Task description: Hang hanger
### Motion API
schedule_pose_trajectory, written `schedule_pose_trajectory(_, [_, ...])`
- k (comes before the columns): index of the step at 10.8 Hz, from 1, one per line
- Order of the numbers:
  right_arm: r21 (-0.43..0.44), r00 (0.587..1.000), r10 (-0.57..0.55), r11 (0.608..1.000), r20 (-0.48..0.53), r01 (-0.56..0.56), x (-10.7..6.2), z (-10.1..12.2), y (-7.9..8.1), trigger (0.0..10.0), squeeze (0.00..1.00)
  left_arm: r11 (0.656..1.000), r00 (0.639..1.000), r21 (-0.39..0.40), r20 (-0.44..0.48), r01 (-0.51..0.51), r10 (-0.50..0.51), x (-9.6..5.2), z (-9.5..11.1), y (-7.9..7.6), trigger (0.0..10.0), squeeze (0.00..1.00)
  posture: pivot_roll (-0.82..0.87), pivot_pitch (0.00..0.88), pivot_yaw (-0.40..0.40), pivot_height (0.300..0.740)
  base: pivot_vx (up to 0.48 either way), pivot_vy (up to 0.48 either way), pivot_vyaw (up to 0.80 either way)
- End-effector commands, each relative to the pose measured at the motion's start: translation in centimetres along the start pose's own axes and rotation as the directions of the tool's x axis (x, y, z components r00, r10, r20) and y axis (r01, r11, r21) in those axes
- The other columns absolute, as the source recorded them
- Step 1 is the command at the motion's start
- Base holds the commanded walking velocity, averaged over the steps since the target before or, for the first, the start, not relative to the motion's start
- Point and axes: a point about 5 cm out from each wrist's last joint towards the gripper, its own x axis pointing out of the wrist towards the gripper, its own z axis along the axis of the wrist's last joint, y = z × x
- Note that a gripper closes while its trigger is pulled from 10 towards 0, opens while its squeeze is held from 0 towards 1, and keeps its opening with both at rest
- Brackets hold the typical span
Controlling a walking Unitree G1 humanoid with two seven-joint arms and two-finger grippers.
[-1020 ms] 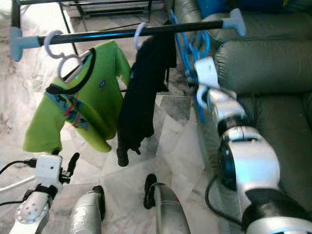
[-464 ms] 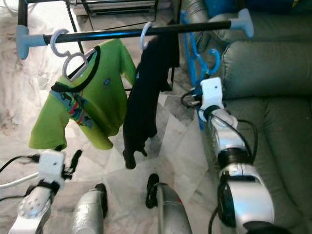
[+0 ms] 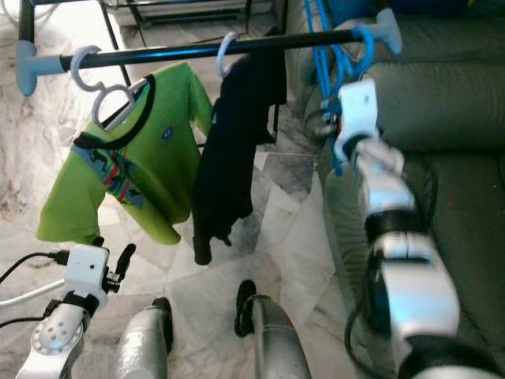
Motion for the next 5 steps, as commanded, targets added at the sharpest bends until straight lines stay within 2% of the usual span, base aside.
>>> schedule_pose_trajectory(1, [0.025,1.000,-0.023,0.999,-0.003,0.023,0.3,1.1,-0.7,10.0,0.00,1.000,0.999,0.004,-0.038,0.001,-0.001,-0.6,-0.9,-0.2,10.0,0.00,0.17,0.314,-0.080,0.740,0.000,0.000,0.00])
schedule_pose_trajectory(5, [0.118,0.982,0.067,0.992,-0.177,-0.046,1.3,0.2,1.1,10.0,0.00,1.000,0.999,0.013,-0.040,-0.005,0.005,-0.4,-0.9,0.0,10.0,0.00,0.18,0.312,-0.095,0.740,0.000,0.000,0.00])
